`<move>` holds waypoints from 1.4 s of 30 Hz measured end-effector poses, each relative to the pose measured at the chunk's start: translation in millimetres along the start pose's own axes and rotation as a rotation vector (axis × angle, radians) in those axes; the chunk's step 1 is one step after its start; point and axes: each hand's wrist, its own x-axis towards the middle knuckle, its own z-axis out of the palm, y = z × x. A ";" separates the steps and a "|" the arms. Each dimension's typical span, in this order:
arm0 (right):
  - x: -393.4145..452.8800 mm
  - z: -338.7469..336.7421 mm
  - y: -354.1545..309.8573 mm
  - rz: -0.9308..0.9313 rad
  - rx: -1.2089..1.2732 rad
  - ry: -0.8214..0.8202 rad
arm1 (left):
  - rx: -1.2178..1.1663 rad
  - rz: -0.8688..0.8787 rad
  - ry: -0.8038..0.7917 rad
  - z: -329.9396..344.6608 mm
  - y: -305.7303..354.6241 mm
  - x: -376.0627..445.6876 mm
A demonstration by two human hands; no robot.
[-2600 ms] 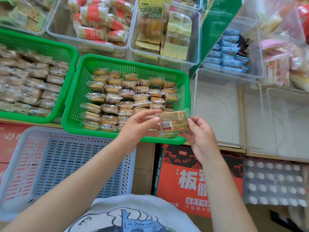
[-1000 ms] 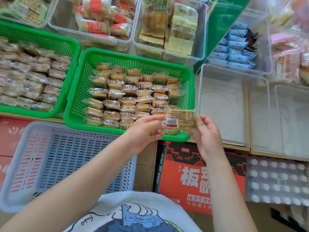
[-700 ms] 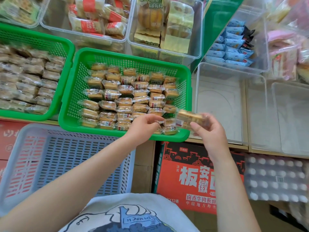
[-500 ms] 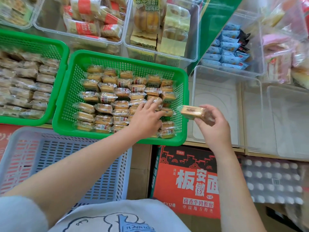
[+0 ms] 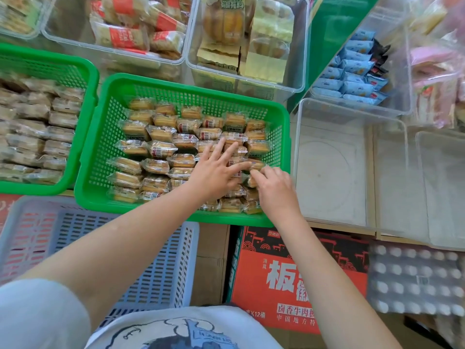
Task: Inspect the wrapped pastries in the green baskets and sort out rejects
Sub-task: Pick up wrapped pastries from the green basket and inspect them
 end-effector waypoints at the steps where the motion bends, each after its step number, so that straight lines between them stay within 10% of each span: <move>1: 1.0 2.5 -1.0 -0.006 -0.018 -0.069 | -0.018 -0.002 0.007 1.2 -0.5 0.4; 13: 26.2 -9.0 -4.4 0.136 0.119 -0.198 | -0.051 0.008 0.028 7.6 -2.5 -5.0; 17: 41.7 -13.8 0.8 0.181 0.183 -0.022 | -0.085 -0.038 0.054 7.1 0.0 -9.5; 29: 72.3 -3.8 -2.5 0.150 -0.025 -0.339 | -0.029 -0.019 0.061 12.9 0.4 -31.3; 42: -0.7 -89.1 -9.5 0.333 0.419 0.006 | -0.149 -0.075 -0.119 -18.8 6.4 -32.4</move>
